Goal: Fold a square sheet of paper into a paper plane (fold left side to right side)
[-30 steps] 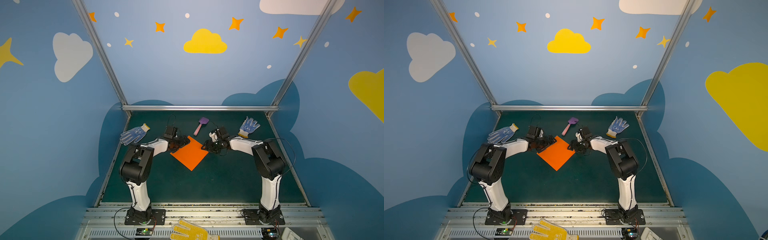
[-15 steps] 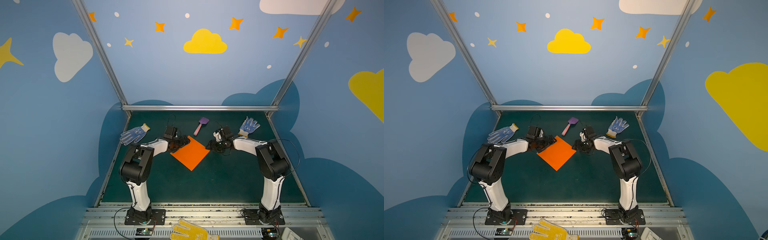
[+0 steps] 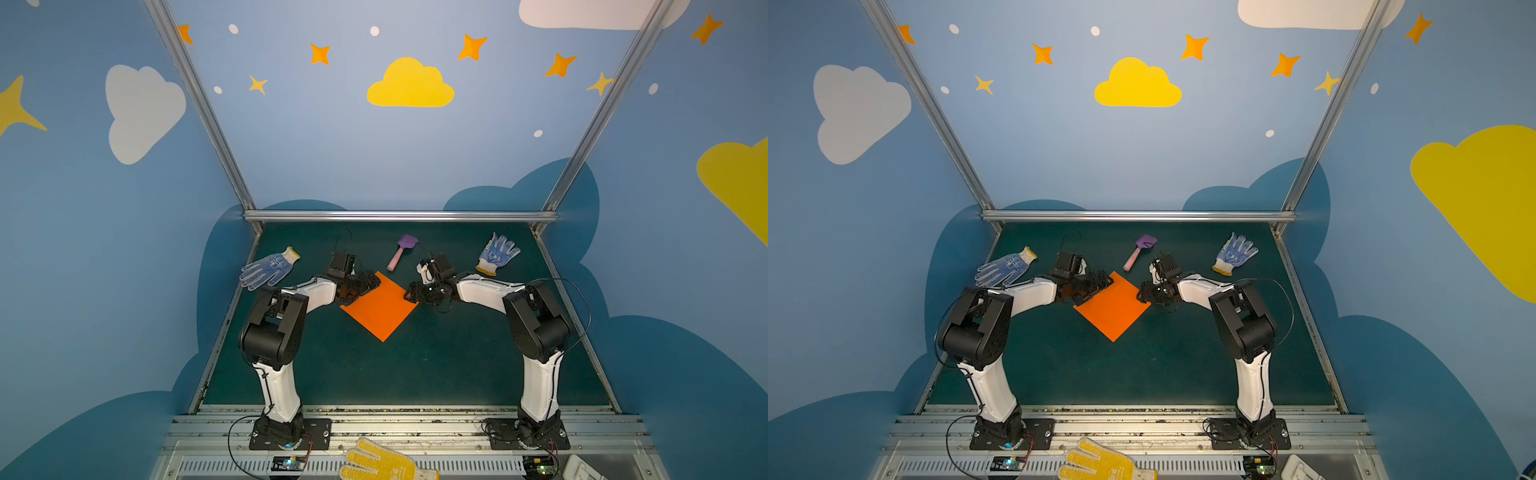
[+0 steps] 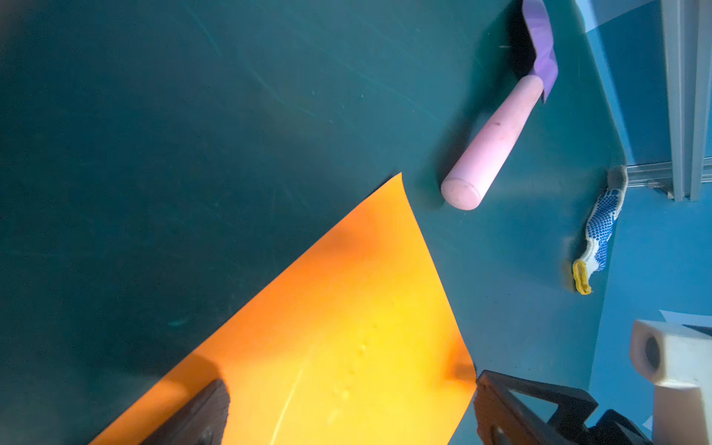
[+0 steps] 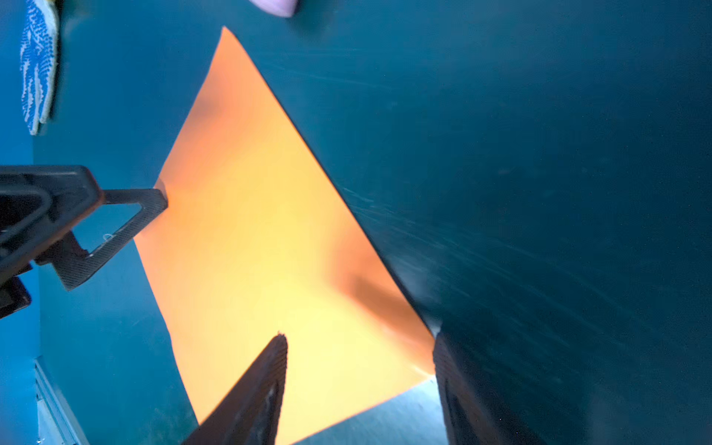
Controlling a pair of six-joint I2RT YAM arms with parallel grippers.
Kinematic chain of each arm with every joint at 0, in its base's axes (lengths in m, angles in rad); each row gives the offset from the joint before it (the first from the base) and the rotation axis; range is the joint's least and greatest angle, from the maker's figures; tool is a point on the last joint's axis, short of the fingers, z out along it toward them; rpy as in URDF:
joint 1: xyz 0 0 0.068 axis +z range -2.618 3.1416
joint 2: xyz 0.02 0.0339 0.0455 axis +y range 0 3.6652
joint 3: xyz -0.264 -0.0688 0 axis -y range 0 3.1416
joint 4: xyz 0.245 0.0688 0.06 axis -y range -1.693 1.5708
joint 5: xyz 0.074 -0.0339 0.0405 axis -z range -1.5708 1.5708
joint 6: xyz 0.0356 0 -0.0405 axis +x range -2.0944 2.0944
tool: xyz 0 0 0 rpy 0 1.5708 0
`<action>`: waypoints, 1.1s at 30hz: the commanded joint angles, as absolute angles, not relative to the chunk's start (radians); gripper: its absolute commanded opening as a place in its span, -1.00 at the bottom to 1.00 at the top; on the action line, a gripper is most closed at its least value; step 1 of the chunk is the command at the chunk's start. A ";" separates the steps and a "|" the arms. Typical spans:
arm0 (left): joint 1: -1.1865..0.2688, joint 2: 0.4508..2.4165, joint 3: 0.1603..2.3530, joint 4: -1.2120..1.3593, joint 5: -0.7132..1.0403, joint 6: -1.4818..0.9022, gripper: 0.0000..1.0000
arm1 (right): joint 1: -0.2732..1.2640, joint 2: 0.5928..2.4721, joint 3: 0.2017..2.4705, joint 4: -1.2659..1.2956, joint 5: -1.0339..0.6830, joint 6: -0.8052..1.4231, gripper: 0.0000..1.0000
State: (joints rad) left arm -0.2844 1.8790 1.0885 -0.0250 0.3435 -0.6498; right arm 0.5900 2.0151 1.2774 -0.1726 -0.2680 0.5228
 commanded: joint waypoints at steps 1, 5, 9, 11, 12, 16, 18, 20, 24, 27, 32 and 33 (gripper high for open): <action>-0.294 1.942 1.061 -0.071 0.344 -0.641 1.00 | 0.636 2.116 1.234 -0.251 -0.306 0.548 0.25; -0.295 1.945 1.059 -0.069 0.346 -0.642 1.00 | 0.643 2.121 1.217 -0.197 -0.361 0.581 0.24; -0.295 1.947 1.061 -0.066 0.348 -0.644 1.00 | 0.650 2.130 1.205 -0.131 -0.426 0.621 0.24; -0.296 1.948 1.061 -0.064 0.347 -0.646 1.00 | 0.659 2.134 1.202 -0.108 -0.448 0.640 0.24; -0.296 1.950 1.061 -0.064 0.347 -0.647 1.00 | 0.665 2.136 1.201 -0.093 -0.460 0.651 0.24; -0.296 1.951 1.060 -0.063 0.346 -0.647 1.00 | 0.692 2.144 1.192 -0.027 -0.502 0.698 0.24; -0.296 1.952 1.058 -0.061 0.348 -0.648 1.00 | 0.703 2.145 1.182 0.021 -0.531 0.726 0.24; -0.297 1.952 1.057 -0.061 0.345 -0.647 1.00 | 0.712 2.144 1.179 0.062 -0.557 0.740 0.24; -0.297 1.954 1.058 -0.058 0.343 -0.650 1.00 | 0.704 2.122 1.187 0.038 -0.537 0.708 0.24; -0.295 1.954 1.058 -0.060 0.347 -0.650 1.00 | 0.672 2.097 1.181 -0.016 -0.495 0.671 0.24; -0.296 1.951 1.052 -0.060 0.346 -0.647 1.00 | 0.563 2.025 1.128 -0.095 -0.393 0.623 0.24; -0.296 1.949 1.052 -0.058 0.346 -0.649 1.00 | 0.543 2.010 1.118 -0.121 -0.363 0.609 0.25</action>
